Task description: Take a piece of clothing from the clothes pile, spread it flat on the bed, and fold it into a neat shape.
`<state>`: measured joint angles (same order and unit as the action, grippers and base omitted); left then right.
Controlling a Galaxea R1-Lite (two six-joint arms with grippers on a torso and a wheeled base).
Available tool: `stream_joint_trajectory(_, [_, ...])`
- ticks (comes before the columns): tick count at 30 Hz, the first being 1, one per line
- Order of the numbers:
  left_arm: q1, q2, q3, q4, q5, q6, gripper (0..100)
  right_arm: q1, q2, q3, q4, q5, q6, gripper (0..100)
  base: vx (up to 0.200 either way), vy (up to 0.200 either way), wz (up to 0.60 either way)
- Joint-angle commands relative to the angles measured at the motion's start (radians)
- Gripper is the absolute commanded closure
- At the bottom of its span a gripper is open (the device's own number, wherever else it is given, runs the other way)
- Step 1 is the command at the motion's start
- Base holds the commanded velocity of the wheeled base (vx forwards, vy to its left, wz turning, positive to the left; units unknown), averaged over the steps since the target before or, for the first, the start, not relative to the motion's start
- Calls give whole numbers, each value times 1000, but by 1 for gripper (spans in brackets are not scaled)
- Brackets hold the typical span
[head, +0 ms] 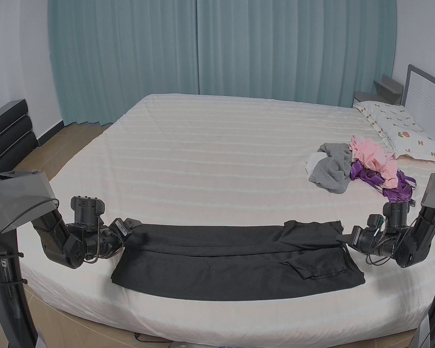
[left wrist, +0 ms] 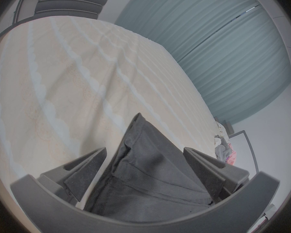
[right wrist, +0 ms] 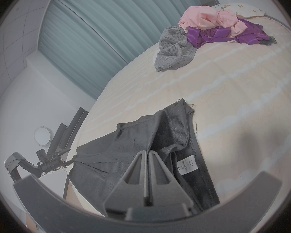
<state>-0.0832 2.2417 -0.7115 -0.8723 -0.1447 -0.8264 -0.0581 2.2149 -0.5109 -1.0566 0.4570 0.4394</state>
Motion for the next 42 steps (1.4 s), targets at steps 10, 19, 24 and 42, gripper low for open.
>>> stream_joint_trajectory(10, [-7,-2,-3,4,5,-2,100,18,-17,-8,7,-12,68,100,0,0,0])
stream_joint_trajectory(19, [-9,-50,1,35,16,-2,100,7,-58,8,23,-41,78,0,0,0,0])
stream_joint_trajectory(24, [-7,-54,1,33,19,-2,100,57,-138,3,125,-195,188,0,0,0,0])
stream_joint_trajectory(42, [-9,-67,1,33,19,-2,100,233,-159,-129,437,-422,447,0,0,0,0])
